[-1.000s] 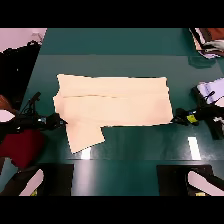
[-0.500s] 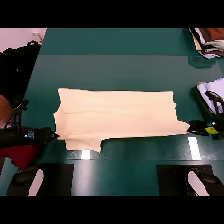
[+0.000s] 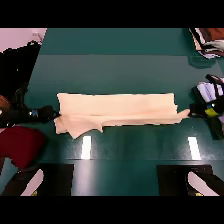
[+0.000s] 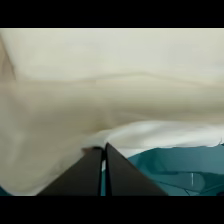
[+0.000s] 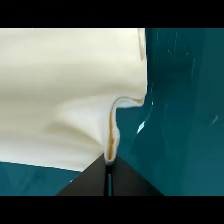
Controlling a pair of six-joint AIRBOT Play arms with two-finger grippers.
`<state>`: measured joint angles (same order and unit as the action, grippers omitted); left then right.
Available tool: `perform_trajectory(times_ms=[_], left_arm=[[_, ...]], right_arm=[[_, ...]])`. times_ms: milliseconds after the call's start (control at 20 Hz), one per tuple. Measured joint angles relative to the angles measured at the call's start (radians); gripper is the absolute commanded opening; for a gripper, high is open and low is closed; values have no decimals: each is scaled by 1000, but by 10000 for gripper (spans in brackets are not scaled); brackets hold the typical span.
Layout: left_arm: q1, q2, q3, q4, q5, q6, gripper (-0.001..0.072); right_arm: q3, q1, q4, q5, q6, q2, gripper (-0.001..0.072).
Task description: Fold the shirts.
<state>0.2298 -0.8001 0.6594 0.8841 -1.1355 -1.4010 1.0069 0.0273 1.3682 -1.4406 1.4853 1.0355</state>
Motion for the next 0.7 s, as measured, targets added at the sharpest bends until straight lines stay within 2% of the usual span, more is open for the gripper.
perform_trajectory(times_ms=[150,200,250,300,450,600,650,700], left_arm=[[-25,-200,113,-29,84,81,23],[-45,-266,156,-34,110,100,98],[-66,-321,195,-35,131,112,434],[-88,-374,233,-38,159,122,626],[-125,-468,322,-39,202,140,605],[-110,-502,386,5,174,143,603],[-105,-509,399,18,143,143,536],[-103,-513,407,26,104,143,303]], right_arm=[[95,-7,-58,53,2,150,22],[121,-5,-81,70,2,191,137],[145,0,-102,88,2,232,360],[166,5,-116,100,2,266,416],[208,32,-148,109,0,346,416],[202,82,-163,94,-27,374,416],[187,102,-166,90,-42,376,423],[168,124,-178,87,-58,378,517]])
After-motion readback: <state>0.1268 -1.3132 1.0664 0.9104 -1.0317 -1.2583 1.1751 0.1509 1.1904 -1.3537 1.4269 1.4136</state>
